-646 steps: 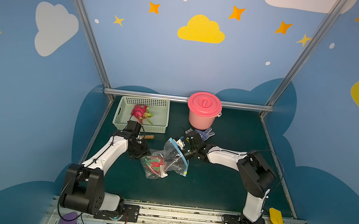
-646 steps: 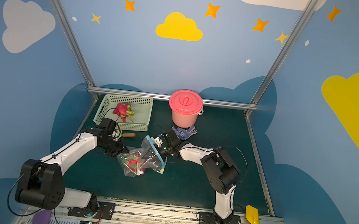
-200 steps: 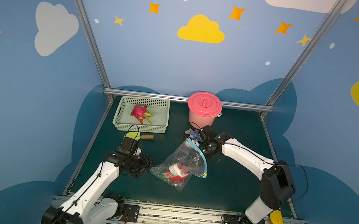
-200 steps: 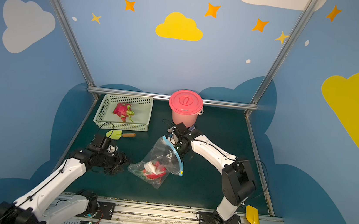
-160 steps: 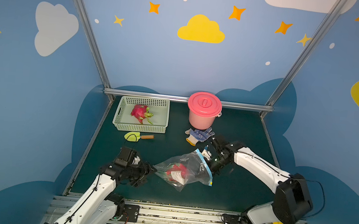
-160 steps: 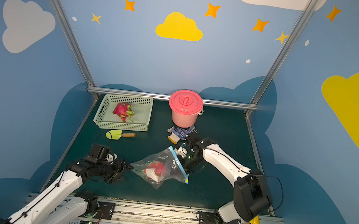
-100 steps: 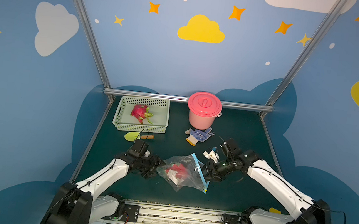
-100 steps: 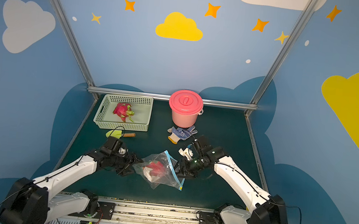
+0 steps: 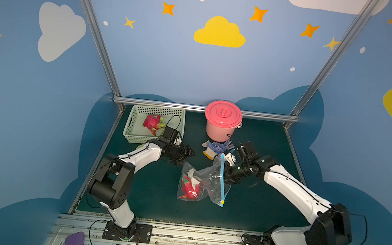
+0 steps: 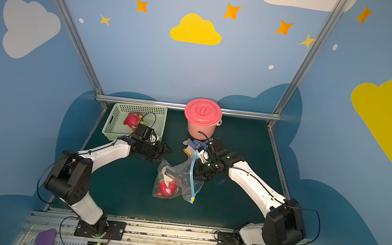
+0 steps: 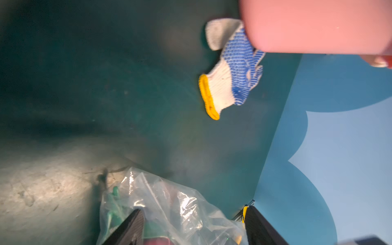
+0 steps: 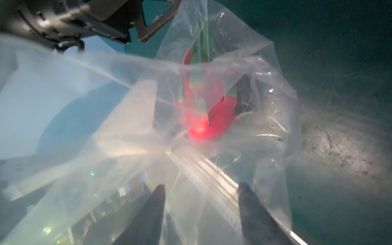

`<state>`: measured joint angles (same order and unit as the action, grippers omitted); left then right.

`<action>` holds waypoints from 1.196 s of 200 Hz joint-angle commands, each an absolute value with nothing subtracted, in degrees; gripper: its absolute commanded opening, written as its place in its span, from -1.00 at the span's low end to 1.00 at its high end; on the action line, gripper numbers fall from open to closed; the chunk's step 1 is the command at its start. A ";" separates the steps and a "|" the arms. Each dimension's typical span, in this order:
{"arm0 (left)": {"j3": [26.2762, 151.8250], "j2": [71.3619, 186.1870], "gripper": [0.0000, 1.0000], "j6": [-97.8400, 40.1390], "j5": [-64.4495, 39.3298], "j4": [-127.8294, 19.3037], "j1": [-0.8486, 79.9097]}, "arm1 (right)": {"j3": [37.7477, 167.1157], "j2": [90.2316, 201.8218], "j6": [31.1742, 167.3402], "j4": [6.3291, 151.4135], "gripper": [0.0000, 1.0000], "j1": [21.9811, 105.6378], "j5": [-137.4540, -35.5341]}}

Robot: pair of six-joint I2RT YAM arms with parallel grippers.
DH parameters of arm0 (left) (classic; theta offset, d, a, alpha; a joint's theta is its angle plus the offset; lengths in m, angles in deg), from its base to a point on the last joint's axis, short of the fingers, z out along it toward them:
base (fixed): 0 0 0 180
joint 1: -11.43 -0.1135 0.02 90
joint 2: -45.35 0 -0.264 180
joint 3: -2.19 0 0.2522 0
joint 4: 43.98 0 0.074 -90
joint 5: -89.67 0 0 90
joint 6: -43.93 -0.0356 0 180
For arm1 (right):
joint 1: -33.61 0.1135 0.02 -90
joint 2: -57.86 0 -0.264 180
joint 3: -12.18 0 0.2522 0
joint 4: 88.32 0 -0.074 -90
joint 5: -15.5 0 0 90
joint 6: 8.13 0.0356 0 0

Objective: Open the zip-top bag and take out the dragon fruit
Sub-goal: Pick up the dragon fruit from the zipper food storage bag.

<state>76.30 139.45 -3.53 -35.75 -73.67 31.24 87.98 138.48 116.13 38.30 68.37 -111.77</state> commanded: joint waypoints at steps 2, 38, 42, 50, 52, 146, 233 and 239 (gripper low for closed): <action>73.68 136.46 0.49 -6.51 -35.96 -77.91 30.78 | 90.55 141.23 116.90 39.11 -0.06 68.97 -108.18; 66.53 131.56 0.50 -4.96 -34.53 -78.39 29.97 | 95.35 148.03 116.55 37.11 -0.23 71.40 -105.07; 66.08 131.21 0.50 -4.86 -34.56 -78.54 29.83 | 95.98 148.81 116.52 36.63 -0.26 71.60 -104.53; 65.35 130.66 0.50 -4.68 -34.17 -79.20 29.88 | 96.97 150.21 116.57 36.41 -0.32 71.98 -104.23; 65.17 130.46 0.50 -4.68 -34.04 -79.39 29.89 | 97.14 150.58 116.67 36.43 -0.33 72.05 -104.21; 57.33 129.46 0.28 -1.54 -34.57 -76.02 29.80 | 100.28 161.23 116.14 38.37 0.11 78.13 -109.16; 53.31 130.95 -0.31 1.93 -36.77 -69.03 30.33 | 103.98 167.61 117.04 39.13 0.32 83.62 -111.66; 53.07 131.27 -0.38 2.36 -37.09 -68.10 30.45 | 104.52 168.31 117.03 38.99 0.34 84.01 -112.24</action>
<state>54.43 130.25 1.48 -36.12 -70.08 30.09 102.36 165.69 117.36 39.16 82.03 -109.98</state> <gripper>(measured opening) 0.350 0.652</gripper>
